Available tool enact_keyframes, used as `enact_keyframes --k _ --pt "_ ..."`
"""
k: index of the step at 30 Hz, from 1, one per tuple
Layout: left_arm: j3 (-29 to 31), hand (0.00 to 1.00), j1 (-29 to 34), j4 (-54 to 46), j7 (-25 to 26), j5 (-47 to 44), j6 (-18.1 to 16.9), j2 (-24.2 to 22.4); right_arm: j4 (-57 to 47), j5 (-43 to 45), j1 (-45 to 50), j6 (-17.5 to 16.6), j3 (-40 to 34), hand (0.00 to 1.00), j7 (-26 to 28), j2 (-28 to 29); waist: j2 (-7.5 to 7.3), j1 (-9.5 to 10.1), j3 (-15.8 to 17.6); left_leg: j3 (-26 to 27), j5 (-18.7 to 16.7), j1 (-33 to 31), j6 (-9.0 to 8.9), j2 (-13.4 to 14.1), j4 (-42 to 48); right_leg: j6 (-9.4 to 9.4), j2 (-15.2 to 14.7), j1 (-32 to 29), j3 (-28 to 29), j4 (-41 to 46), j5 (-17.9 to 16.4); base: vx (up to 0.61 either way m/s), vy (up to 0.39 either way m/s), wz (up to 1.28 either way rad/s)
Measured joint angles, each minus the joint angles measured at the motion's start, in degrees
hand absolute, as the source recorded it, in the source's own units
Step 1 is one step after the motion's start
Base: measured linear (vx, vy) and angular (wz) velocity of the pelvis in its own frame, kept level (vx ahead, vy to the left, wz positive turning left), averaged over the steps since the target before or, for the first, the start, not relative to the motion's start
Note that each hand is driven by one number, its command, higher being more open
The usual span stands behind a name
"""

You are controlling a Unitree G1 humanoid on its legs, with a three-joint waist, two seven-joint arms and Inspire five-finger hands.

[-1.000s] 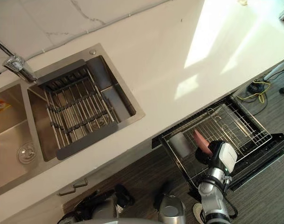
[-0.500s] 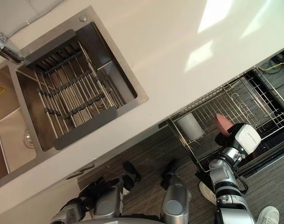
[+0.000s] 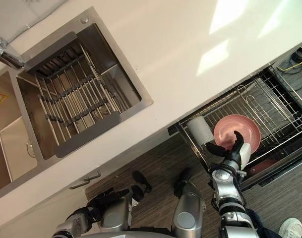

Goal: Walk over to the sink, pick up the cup, carry it to the dishwasher, place the cup inside the dishwasher, then close the dishwasher door

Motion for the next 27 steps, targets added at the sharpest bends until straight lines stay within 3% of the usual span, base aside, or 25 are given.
enact_keyframes --k 2,4,6,12,14,16,20,22,27 --pt "0.75 1.00 0.01 0.27 0.72 0.07 0.51 -0.36 -5.64 2.37 2.11 -2.26 -2.45 1.00 -0.15 1.34 -0.19 -0.14 0.02 0.45 -0.47 1.01 -0.23 0.08 -0.24 -0.03 0.06 0.25 0.56 0.60 -0.34 -0.01 -0.006 -0.15" --pt "1.68 1.00 0.07 0.83 1.54 0.08 1.51 -0.18 -11.22 6.10 4.13 -7.37 -6.44 1.00 -3.02 4.20 -1.18 -0.64 -0.26 1.06 -1.32 2.64 -0.87 0.41 -0.21 -0.10 0.23 0.88 1.35 1.44 -0.90 0.00 -0.013 -0.18" --pt "2.30 1.00 0.09 1.20 1.89 0.08 2.04 -0.16 -12.60 7.61 4.97 -10.05 -8.40 1.00 -5.40 5.60 -1.64 -0.80 -0.42 1.45 -1.59 3.56 -0.98 0.54 -0.19 -0.03 0.41 1.53 1.69 1.44 -1.02 0.01 -0.009 -0.13" --pt "3.66 1.00 0.65 3.49 3.70 -0.41 2.83 0.04 -10.78 13.81 10.34 -23.41 -23.07 1.00 -23.74 12.14 -3.66 -1.87 -2.13 3.05 -2.91 7.56 -1.88 0.90 -0.16 0.31 1.05 4.70 2.75 0.96 -1.26 0.04 0.009 -0.12" --pt "3.67 1.00 1.07 3.87 4.35 -1.38 3.11 0.27 -8.22 17.87 12.02 -25.96 -26.41 1.00 -24.88 13.50 -4.13 -2.44 -2.50 3.18 -3.01 8.45 -2.05 1.00 -0.27 0.46 1.26 5.76 2.64 0.55 -1.35 0.05 0.001 -0.01" --pt "3.66 1.00 1.58 5.03 5.26 -3.00 3.58 0.31 -3.30 29.29 14.31 -29.52 -28.54 1.00 -21.48 15.46 -4.73 -3.44 -3.51 3.45 -3.04 9.63 -2.11 0.98 -0.73 0.59 1.51 7.02 2.54 -0.03 -1.43 0.02 -0.001 -0.01" --pt "3.60 1.00 1.76 6.96 5.94 -3.40 3.88 0.27 1.20 43.67 16.81 -30.48 -29.45 1.00 -10.87 19.89 -4.68 -3.73 -5.41 3.54 -3.04 10.27 -2.17 0.97 -1.11 0.64 1.67 7.73 2.38 -0.36 -1.43 -0.01 -0.001 0.00" --pt "3.22 1.00 1.84 7.15 5.94 -3.45 3.85 0.23 2.80 50.71 16.60 -28.30 -26.62 1.00 -1.39 20.13 -4.38 -3.64 -5.77 3.47 -3.02 10.61 -2.35 0.75 -1.71 1.09 1.68 8.33 2.00 -0.94 -1.27 -0.09 0.007 0.03" --pt "3.09 1.00 1.85 8.10 5.90 -3.77 2.86 -0.54 0.98 51.89 16.17 -21.73 -14.76 1.00 14.38 19.40 -3.88 -2.62 -7.49 2.61 -2.77 10.24 -2.13 -0.18 -3.59 1.47 1.91 9.30 0.64 -3.41 0.26 -0.07 0.028 0.13"
